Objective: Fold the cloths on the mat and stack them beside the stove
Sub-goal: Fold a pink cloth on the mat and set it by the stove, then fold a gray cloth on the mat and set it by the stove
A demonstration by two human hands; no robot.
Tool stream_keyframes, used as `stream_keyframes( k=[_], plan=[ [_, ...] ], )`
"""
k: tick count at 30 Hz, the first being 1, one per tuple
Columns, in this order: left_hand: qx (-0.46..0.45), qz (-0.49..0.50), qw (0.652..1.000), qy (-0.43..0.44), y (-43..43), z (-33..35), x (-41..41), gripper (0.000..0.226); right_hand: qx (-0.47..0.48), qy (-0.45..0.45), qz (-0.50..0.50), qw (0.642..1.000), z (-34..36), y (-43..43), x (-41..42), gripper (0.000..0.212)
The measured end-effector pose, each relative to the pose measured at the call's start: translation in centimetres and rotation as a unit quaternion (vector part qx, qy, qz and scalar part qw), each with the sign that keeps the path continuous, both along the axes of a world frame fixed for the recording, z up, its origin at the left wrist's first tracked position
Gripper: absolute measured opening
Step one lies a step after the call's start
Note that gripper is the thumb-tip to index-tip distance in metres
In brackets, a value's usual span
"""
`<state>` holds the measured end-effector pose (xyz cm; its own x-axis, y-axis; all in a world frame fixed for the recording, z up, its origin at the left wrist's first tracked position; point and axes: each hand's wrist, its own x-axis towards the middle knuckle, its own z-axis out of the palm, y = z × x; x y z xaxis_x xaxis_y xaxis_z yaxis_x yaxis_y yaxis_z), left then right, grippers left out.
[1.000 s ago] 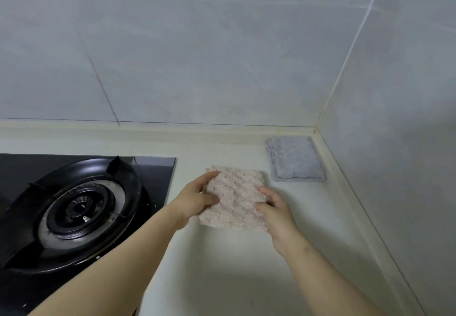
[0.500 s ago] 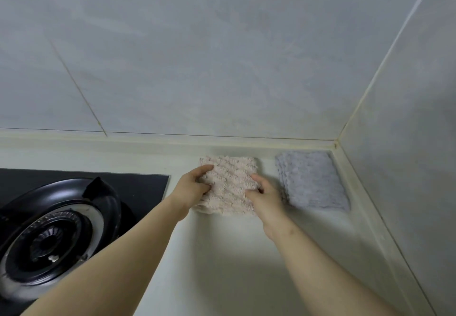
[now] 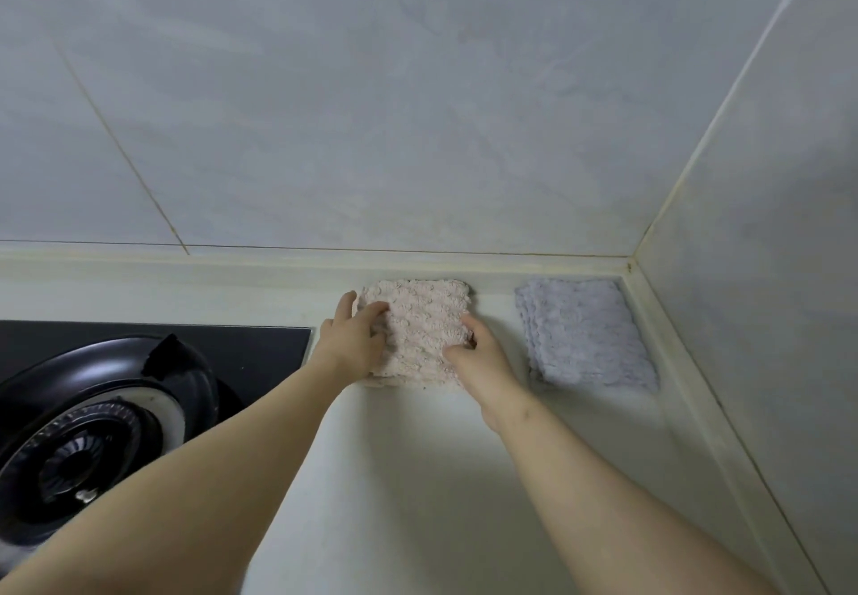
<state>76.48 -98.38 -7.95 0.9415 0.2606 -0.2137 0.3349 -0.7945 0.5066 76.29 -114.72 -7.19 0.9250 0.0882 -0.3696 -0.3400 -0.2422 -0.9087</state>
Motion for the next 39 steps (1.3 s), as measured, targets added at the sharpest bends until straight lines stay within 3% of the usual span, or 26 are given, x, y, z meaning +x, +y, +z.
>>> stream_keyframes(
  k=[6,12,19,28,39],
  plan=[
    [-0.054,0.042,0.996,-0.062,-0.4,2.2,-3.4,0.044,0.012,-0.015,-0.042,0.999,0.8,0.1,-2.8,0.051],
    [-0.226,0.115,0.96,-0.121,-1.0,5.0,-12.4,0.03,0.049,-0.044,-0.049,0.997,3.4,3.0,-9.2,0.026],
    [-0.341,0.245,0.895,-0.152,2.6,4.7,-26.3,0.016,0.089,-0.01,0.087,0.992,4.4,9.2,-20.1,0.018],
    [-0.349,0.411,0.813,-0.218,12.1,5.9,-44.3,0.018,0.085,0.048,0.281,0.955,5.7,19.8,-34.8,0.016],
    [-0.295,0.54,0.742,-0.265,27.6,5.7,-68.5,0.018,0.111,0.103,0.395,0.906,4.9,38.5,-57.4,0.015]
  ],
)
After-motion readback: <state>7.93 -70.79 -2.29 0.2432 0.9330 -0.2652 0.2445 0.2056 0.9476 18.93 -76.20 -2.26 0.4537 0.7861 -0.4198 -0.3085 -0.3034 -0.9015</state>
